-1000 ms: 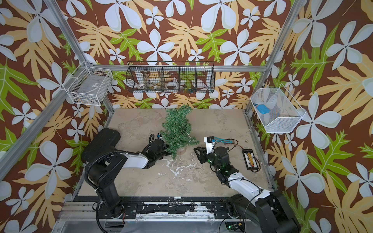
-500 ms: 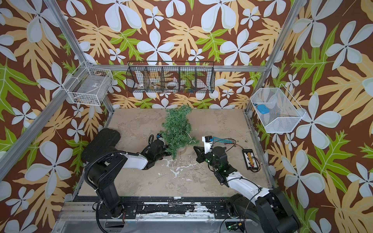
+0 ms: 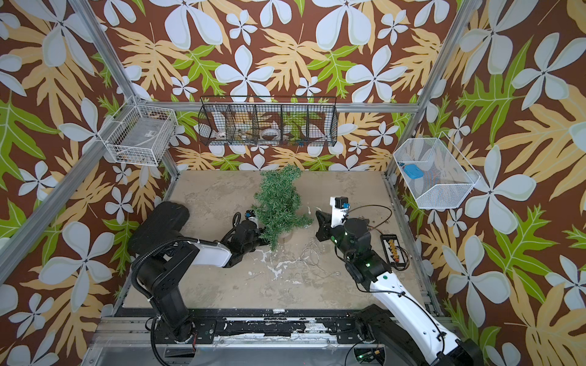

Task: Remove string lights from the small christmas tree
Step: Remove the light string from the Christmas tree.

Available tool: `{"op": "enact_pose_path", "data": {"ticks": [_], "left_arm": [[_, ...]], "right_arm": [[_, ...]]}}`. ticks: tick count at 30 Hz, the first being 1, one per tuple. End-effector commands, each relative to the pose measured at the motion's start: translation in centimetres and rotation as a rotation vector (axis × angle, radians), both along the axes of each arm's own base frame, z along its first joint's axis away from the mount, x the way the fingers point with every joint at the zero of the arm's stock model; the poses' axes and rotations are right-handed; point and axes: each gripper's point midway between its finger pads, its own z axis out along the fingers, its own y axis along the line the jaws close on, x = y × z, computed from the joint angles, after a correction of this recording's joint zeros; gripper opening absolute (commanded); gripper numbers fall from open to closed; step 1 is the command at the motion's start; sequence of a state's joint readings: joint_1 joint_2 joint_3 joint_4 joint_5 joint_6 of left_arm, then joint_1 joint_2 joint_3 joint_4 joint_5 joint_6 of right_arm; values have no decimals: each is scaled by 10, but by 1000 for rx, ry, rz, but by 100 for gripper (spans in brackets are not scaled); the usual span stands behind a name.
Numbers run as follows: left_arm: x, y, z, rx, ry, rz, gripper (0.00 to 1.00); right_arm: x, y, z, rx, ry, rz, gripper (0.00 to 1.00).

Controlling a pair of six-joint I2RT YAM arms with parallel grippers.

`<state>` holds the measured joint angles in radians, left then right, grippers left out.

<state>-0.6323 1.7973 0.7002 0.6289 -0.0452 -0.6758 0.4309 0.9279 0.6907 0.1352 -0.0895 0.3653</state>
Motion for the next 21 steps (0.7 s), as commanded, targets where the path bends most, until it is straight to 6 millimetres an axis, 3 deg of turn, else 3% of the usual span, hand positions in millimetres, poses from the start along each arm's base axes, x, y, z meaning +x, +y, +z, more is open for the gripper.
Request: {"op": "enact_pose_path", "data": {"ticks": [1,6,13,17,21], "left_arm": [[-21,18,-36,122,131,2,59],[-21,18,-30,115,124,0,59],[-21,18,-30,124,120,-2,59],[-22,18,-34,127,129,-6,59],[-23,17,-38,127,138,-10,59]], "right_arm": [[17,-6,-8,-82,66,-49,0],[47,-6,9,-68,78,-62,0],[55,11,62,-19,-1,13,0],[55,17,72,4,-20,44,0],[69,15,74,-28,-27,12,0]]}}
